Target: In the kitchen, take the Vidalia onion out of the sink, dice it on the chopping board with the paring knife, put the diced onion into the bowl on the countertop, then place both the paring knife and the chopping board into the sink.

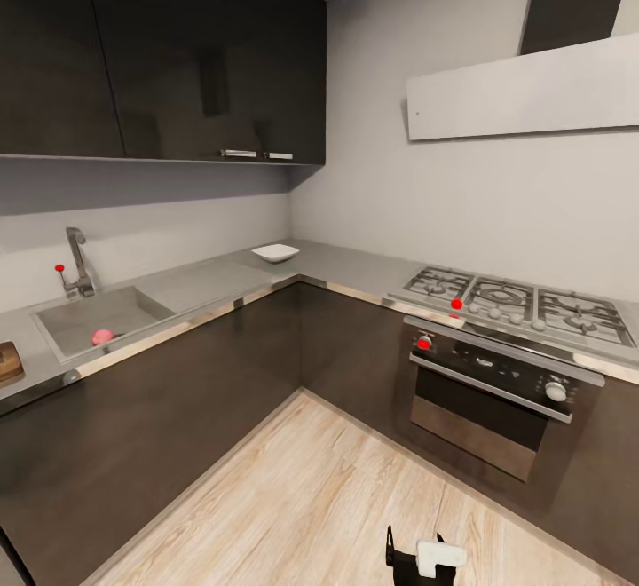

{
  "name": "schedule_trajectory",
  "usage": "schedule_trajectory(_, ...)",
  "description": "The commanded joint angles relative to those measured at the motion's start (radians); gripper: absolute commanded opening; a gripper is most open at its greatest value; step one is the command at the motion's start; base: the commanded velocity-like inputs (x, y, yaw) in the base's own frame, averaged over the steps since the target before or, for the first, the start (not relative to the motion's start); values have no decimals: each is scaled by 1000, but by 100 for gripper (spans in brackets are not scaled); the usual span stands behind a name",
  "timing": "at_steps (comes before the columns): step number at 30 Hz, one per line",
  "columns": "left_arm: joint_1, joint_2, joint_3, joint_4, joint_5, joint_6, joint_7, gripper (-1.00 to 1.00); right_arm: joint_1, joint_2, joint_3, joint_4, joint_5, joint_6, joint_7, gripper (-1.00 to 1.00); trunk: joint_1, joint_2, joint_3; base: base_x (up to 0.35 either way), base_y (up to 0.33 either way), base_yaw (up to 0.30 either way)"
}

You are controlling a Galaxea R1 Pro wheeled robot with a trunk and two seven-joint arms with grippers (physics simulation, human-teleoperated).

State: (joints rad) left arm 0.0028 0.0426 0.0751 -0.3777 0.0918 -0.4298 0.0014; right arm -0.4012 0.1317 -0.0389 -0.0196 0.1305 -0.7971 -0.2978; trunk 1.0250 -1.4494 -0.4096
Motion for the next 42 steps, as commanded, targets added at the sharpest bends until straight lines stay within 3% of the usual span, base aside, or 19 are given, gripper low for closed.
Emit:
schedule_trajectory(1,0,0,-3,-1,9,-1,0,100,-1,0,-4,1,11,-1,-7,100,0,-1,-1,0,0,0)
schedule_trajectory(24,0,-1,-1,2,11,3,2,100,-1,-1,-5,1,11,-1,-12,100,0,-1,-1,0,0,0)
schedule_trajectory(28,0,-3,1,-38,9,29,6,100,-1,-2,-6,1,11,-1,-11,100,0,-1,-1,0,0,0)
schedule_trajectory(30,0,-5,1,-112,5,129,7,100,-1,-2,-6,1,11,-1,-11,100,0,-1,-1,0,0,0)
schedule_trajectory(32,0,-7,0,-233,1,297,8,100,-1,-3,-6,1,11,-1,-11,100,0,-1,-1,0,0,0)
schedule_trajectory(33,0,-8,0,-329,-1,418,8,100,-1,-3,-6,1,11,-1,-11,100,0,-1,-1,0,0,0)
schedule_trajectory(35,0,-9,0,-470,-1,557,8,100,-1,-3,-6,1,11,4,-11,100,0,-1,-1,0,0,0)
schedule_trajectory(41,-1,-11,0,-674,-1,706,11,100,-1,-2,-6,1,11,32,-10,100,0,-1,-1,0,0,0)
schedule_trajectory(42,-2,-11,0,-755,-1,790,11,100,-1,-2,-6,0,11,39,-9,100,0,-1,-1,0,0,0)
